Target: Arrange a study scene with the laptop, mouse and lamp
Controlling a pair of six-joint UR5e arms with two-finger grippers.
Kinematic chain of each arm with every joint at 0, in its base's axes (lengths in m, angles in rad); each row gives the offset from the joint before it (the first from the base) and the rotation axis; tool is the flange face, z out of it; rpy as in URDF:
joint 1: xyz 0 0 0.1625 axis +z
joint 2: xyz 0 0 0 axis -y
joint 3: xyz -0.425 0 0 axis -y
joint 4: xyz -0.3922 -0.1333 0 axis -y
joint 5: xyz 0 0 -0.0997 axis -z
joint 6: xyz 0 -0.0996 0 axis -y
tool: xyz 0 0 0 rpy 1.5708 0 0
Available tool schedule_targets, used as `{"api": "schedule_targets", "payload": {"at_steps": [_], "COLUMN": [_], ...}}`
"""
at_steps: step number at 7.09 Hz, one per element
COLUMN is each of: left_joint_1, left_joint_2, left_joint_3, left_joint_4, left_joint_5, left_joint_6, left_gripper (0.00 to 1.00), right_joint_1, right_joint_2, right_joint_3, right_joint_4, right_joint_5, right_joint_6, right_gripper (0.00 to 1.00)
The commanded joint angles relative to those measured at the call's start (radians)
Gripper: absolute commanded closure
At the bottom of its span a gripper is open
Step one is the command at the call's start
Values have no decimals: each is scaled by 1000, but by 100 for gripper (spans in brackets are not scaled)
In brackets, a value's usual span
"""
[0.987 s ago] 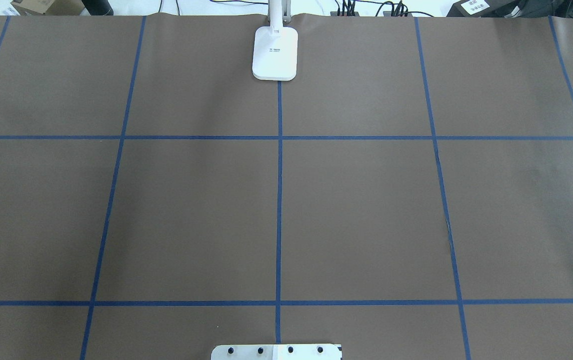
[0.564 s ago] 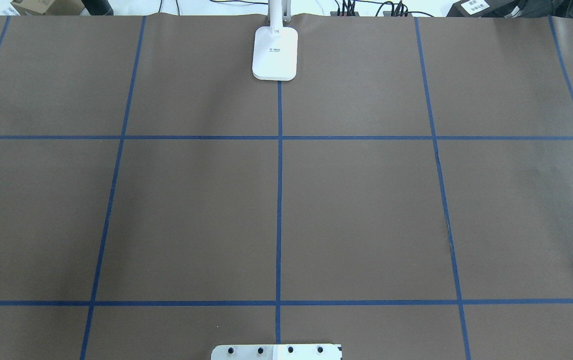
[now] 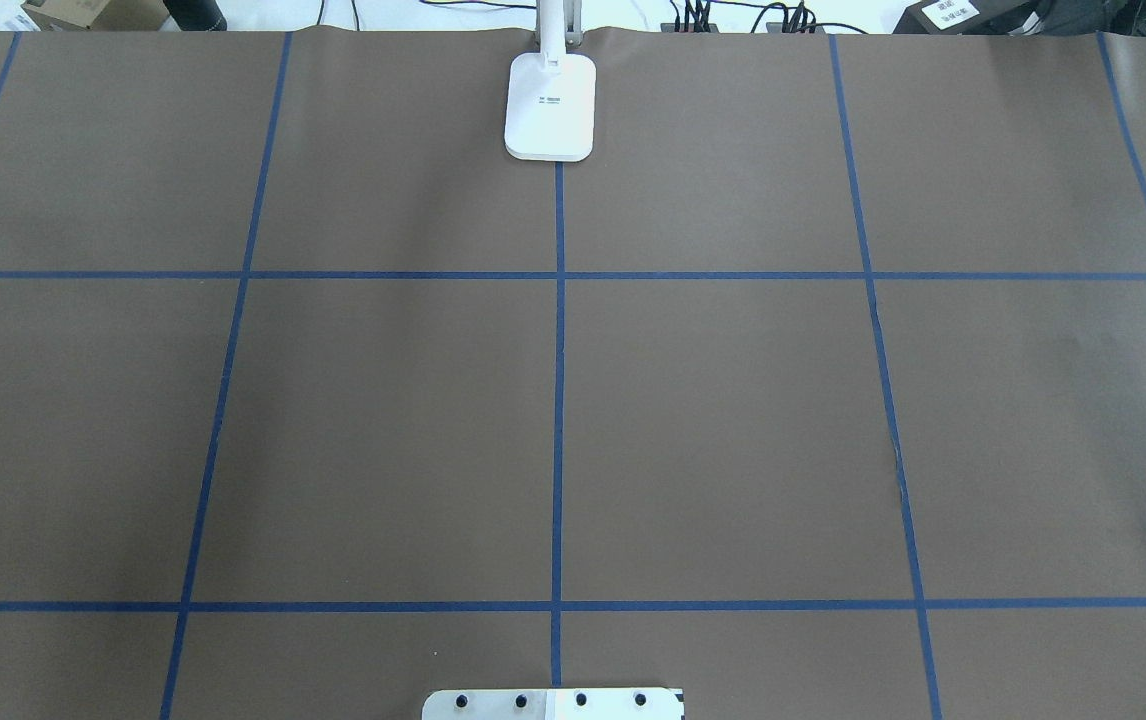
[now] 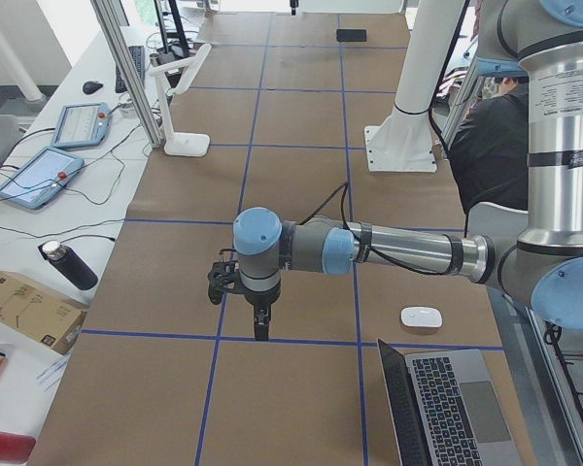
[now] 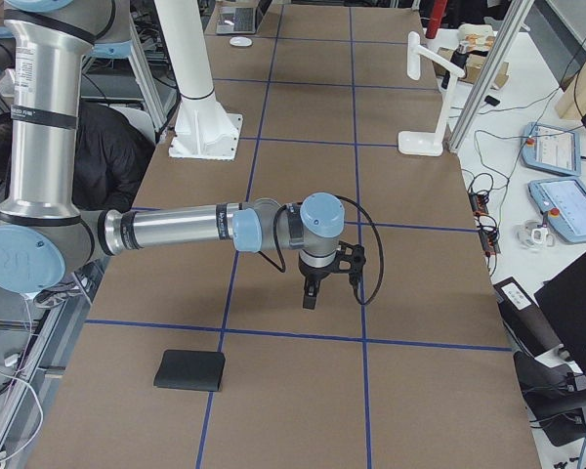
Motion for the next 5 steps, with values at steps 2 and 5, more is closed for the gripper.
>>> {"api": "schedule_targets", "payload": {"at_steps": [2,5], "left_joint_1": [1,1], "left_joint_2": [-7,-33], "left_joint_3": [-3,19], "left_joint_4": [0,3], "left_joint_5": [1,2], "left_joint_6": [-7,-7], "left_gripper": [0,0], "right_joint_1": [-1,-1], "right_joint_2": [3,3], "right_joint_3": [-2,-2], "right_joint_4": [-3,-1], "right_joint_5": [6,6], "right_joint_6": [7,-2], "right_gripper": [1,1]}}
